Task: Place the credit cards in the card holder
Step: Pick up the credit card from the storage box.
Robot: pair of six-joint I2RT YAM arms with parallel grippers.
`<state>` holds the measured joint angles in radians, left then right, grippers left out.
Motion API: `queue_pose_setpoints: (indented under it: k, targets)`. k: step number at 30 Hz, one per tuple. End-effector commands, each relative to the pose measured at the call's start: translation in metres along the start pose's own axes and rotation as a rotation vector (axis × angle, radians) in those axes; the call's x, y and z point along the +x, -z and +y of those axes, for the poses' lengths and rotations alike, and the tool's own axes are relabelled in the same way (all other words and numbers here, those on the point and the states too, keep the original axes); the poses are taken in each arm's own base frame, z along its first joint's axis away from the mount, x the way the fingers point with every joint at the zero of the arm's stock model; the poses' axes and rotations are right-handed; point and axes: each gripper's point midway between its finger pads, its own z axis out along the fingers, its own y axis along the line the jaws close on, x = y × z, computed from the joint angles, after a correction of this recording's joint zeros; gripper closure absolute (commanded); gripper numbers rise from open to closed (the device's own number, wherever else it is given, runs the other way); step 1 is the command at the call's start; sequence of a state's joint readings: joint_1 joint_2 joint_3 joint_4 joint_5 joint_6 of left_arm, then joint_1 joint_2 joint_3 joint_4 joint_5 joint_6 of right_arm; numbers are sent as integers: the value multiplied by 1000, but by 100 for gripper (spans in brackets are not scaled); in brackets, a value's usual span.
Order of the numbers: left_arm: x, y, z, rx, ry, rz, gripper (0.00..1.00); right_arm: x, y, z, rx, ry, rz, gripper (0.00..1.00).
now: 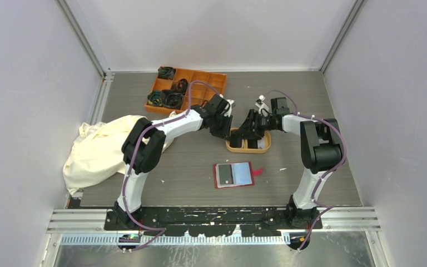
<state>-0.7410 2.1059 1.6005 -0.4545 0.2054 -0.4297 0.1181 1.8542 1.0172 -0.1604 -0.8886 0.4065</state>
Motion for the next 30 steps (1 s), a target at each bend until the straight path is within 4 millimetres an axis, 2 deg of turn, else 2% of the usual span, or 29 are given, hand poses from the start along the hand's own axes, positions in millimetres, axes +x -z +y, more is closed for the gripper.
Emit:
queue_pose_setpoints:
  k: [1,4,8,10,12,18,25,30]
  targets:
    - [-19,9,-39,134,-38,-57,78,9,0,44,-158,109,25,46]
    - [-20,11,-41,144,-35,-62,78,9,0,46,-177,101,23,55]
    - [-21,13,-43,155,-33,-67,78,7,1,55,-218,110,4,56]
    - [-21,13,-44,157,-33,-67,78,7,1,53,-205,104,0,50]
    - [-21,14,-44,160,-33,-68,78,11,-1,39,-138,84,16,45]
    - [-21,14,-45,164,-33,-66,78,11,-4,16,-9,72,26,37]
    - [-20,14,-46,171,-34,-65,78,8,2,6,75,87,21,37]
    - [-22,16,-46,172,-37,-69,78,6,10,6,41,56,17,37]
